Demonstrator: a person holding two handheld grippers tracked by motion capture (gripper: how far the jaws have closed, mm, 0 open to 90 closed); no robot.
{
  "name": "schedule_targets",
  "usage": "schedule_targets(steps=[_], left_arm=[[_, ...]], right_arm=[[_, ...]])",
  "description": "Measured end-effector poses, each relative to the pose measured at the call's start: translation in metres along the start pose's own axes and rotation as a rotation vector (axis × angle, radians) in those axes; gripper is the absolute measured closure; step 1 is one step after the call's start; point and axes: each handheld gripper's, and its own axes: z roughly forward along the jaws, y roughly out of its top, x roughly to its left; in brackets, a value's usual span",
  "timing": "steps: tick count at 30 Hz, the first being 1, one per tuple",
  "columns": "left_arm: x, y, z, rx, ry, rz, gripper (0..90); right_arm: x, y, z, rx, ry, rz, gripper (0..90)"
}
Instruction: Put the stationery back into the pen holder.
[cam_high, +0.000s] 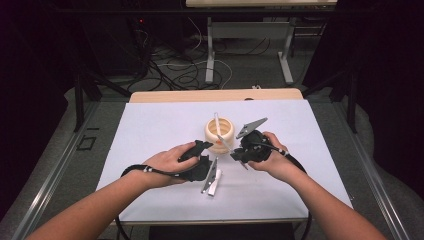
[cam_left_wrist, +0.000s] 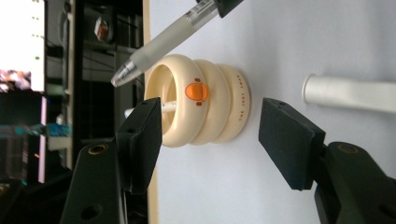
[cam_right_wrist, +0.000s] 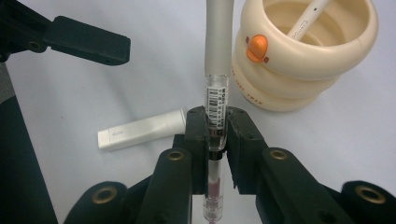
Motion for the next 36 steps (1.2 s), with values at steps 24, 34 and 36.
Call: schedule_targets(steps=[24,34,36], left_arm=[[0.025,-0.008,0.014,-0.002,-0.169,-0.523,33.6],[0.029,-0.016,0.023,-0.022,-0.223,-0.712,28.8],[0.030,-0.019,0.024,-0.031,-0.221,-0.769,28.2]], right_arm=[[-0.020,0.007,-0.009,-0.157,-0.043,0.097,79.5],[-0.034,0.015,-0.008,-0.239,-0.069,0.164,79.5],[-0.038,0.017,-0.008,-0.251,-0.077,0.181,79.5]])
